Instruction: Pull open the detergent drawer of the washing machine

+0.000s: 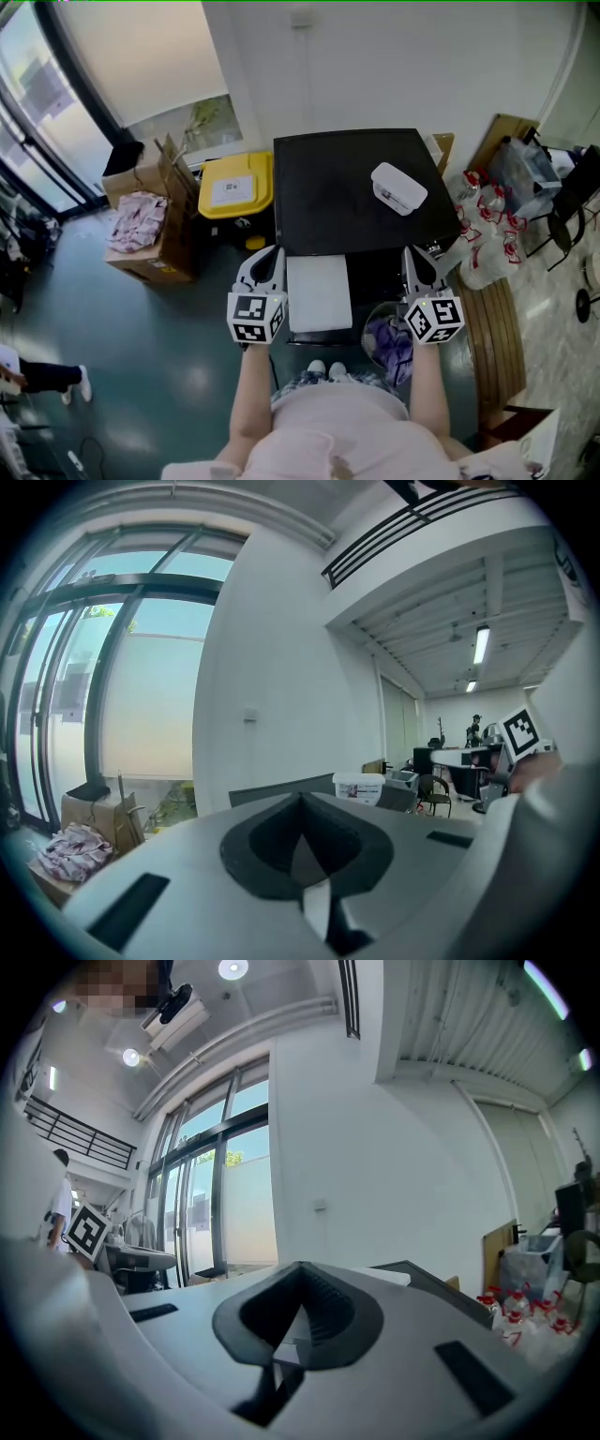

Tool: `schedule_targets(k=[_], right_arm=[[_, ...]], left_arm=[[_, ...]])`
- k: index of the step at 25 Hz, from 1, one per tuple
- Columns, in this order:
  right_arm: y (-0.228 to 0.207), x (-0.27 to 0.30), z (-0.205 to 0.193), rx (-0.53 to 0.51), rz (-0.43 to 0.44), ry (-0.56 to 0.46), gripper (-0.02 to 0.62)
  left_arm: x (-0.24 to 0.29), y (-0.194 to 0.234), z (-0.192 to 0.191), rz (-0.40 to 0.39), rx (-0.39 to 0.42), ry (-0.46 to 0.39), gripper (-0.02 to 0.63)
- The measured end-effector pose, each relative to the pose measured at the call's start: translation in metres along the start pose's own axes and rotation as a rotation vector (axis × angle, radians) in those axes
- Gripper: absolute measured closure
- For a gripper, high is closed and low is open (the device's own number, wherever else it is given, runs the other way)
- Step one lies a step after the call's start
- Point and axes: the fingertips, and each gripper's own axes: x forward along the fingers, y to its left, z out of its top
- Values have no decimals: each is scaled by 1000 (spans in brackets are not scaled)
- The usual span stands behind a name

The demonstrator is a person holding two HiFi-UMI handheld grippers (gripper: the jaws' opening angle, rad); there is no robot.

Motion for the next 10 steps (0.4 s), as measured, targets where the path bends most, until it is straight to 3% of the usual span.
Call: schedule_targets(k=[10], right_arm=[[2,4,0,-15,4,14,581]], left_arm=[[5,-3,-9,-25,1,29,581]])
